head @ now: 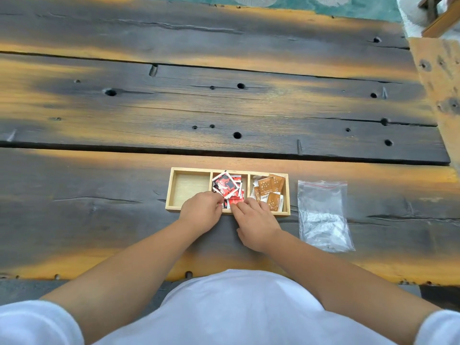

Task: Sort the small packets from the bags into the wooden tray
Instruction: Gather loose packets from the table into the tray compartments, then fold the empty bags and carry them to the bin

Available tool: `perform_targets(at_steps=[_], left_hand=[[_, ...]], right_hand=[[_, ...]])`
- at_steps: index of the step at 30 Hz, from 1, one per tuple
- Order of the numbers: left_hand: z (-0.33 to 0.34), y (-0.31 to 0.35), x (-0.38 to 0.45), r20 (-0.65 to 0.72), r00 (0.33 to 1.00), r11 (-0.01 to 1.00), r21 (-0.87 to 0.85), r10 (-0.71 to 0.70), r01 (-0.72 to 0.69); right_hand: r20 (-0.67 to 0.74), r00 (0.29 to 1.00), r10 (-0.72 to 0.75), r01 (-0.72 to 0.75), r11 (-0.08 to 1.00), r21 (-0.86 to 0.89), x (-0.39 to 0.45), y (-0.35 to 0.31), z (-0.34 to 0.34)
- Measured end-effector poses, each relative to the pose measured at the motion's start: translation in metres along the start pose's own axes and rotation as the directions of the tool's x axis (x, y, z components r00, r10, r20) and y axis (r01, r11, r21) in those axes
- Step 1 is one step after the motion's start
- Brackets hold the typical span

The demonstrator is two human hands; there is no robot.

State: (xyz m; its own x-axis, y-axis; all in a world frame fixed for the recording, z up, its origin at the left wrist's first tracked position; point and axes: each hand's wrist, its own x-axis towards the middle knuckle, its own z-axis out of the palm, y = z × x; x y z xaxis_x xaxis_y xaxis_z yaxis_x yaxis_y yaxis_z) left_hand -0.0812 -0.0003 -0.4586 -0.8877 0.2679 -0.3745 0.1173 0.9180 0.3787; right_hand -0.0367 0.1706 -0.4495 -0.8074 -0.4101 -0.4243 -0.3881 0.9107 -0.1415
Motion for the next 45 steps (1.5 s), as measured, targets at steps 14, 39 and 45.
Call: perform_targets(at_steps=[14,39,45], left_hand=[[-0.007,0.033,-0.021,0.038,0.990,0.943,0.301,0.137,-0.142],[0.061,0.200,-0.020,0.352,0.895,0.959,-0.038,0.276,-0.280],[0.076,0.229,-0.004,0.316,0.924,0.974,-0.132,0.217,-0.184]], right_hand=[[-0.068,0.967,0.247,-0.227,0.950,0.216,-0.044,0.022,-0.001],[0.164,0.792,0.588,-0.597,0.691,0.407,-0.155,0.168,0.041],[0.219,0.784,0.580,-0.598,0.612,0.518,-0.147,0.190,0.051]])
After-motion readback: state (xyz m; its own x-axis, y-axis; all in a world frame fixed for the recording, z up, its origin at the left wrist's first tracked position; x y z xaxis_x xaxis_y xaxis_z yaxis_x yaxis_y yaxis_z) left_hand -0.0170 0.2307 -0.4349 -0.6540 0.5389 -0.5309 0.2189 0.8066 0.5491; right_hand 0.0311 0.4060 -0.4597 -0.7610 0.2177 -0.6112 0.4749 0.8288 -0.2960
